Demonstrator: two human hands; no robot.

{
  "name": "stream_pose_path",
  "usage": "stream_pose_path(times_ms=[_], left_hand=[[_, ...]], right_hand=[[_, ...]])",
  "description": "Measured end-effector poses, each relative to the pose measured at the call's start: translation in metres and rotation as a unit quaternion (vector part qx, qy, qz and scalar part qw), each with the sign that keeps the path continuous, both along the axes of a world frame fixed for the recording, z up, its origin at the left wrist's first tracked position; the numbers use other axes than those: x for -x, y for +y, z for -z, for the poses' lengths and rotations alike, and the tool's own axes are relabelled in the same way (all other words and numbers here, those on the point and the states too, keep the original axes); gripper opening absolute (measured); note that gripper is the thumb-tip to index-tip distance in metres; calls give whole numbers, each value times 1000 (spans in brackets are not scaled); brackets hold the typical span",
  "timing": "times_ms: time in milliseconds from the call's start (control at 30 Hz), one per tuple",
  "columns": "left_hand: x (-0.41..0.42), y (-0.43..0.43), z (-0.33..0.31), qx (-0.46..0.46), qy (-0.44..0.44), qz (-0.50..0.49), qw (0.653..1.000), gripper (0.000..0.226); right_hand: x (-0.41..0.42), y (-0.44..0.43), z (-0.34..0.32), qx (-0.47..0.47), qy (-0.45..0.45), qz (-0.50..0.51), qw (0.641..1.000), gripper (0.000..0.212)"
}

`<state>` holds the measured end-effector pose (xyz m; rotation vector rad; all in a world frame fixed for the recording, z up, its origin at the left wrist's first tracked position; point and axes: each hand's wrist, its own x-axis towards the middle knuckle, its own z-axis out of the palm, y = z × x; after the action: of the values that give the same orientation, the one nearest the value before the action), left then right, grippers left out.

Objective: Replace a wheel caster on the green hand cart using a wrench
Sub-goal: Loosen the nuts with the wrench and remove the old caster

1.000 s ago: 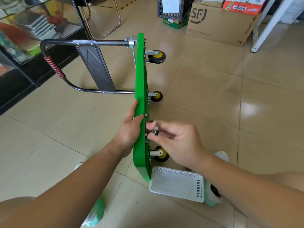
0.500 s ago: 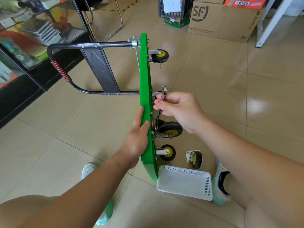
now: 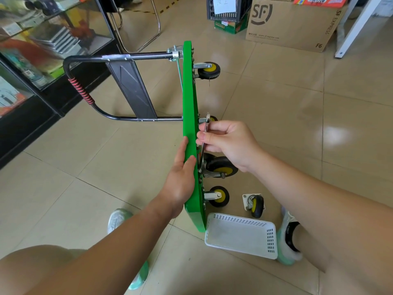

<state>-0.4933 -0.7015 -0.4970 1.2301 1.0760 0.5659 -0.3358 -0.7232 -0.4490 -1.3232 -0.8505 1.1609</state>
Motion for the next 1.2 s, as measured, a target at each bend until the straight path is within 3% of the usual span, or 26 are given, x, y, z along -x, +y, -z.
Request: stream_pose_path(times_ms=[333,433,600,667,800,1200], left_hand=[[4,1,0,-5,-30,14,999,48],[6,1,0,-10,-31,32,999,54],[6,5,5,-18,-24,40,999,57],[6,5,7,-13,-20,35,999,59],[1,3,7,-19,-15,14,1000,51],[2,1,2,-14,-10,11,1000,53]], right_hand=[[24,-55,7,-72,-110,-79,988,31],[32,-78,23,-160,-267,-102,945,27],[31,-81,22,-251,-303,-39,919,26],[28,-78,14,-256,-267,-12,929,29],[14,-59,-5,-173,-117,25,978,27],[-8,-1,-2,-17,-18,-20,1000,19]])
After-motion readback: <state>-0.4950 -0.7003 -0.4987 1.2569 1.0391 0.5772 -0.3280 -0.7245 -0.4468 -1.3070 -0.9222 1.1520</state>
